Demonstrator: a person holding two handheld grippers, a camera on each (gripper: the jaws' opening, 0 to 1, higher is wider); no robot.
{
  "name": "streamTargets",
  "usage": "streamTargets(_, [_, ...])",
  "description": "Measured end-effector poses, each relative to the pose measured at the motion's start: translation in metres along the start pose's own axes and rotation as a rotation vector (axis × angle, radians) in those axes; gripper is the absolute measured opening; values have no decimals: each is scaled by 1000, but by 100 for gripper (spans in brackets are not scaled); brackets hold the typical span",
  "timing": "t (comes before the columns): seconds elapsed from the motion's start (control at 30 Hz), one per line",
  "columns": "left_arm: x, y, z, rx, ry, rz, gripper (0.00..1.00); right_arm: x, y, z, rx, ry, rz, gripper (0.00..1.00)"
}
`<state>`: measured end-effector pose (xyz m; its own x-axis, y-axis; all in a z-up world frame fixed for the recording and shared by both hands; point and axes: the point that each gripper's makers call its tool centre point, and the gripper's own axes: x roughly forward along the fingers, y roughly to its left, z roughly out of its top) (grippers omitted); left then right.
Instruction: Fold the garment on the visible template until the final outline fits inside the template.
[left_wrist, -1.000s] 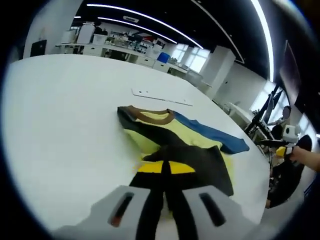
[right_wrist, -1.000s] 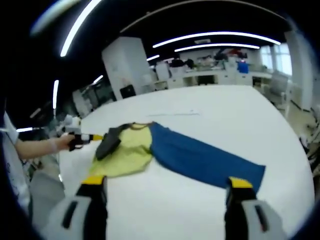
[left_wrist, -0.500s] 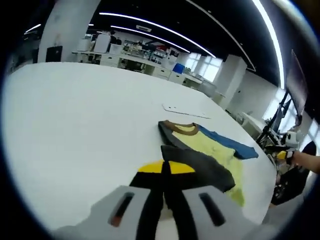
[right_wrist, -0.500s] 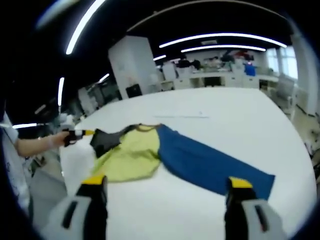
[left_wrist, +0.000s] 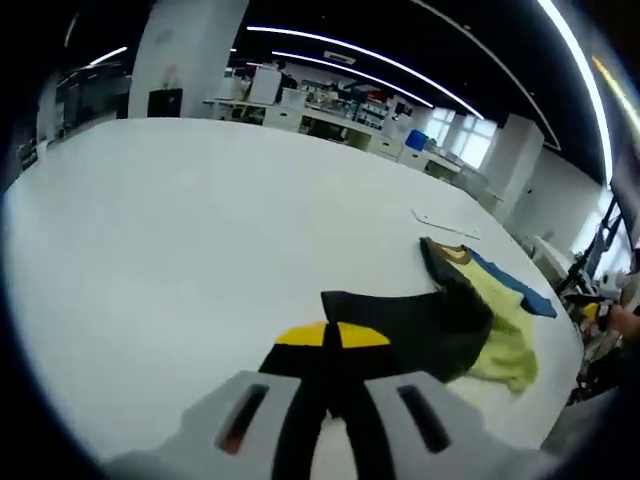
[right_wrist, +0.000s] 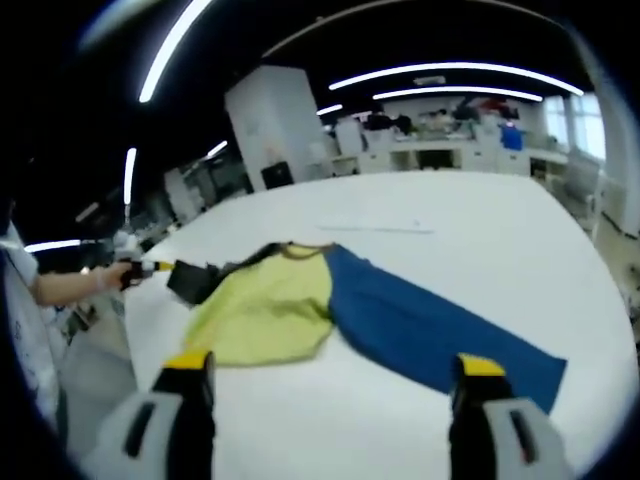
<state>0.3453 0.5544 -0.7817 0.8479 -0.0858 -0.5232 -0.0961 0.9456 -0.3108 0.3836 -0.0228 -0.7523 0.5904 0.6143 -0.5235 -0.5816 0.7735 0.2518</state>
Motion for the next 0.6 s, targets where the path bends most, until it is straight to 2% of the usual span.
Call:
streamTargets(0.03, [-3,8,1,-25,-7,16,0,-1,0,-1,3,1,0,99])
streamTargets(0.13, [-6,25,1,-17,-3,54,0,0,-1,-2,2,5,-1,99])
streamTargets(0.2, [-7,36,4,-41,-8,68,0,-1,-1,-3,0,11,-3,99])
streamTargets(0.6, [1,82,17,-35,-1,154,0,-3,-6,-9,7,22,-20,99])
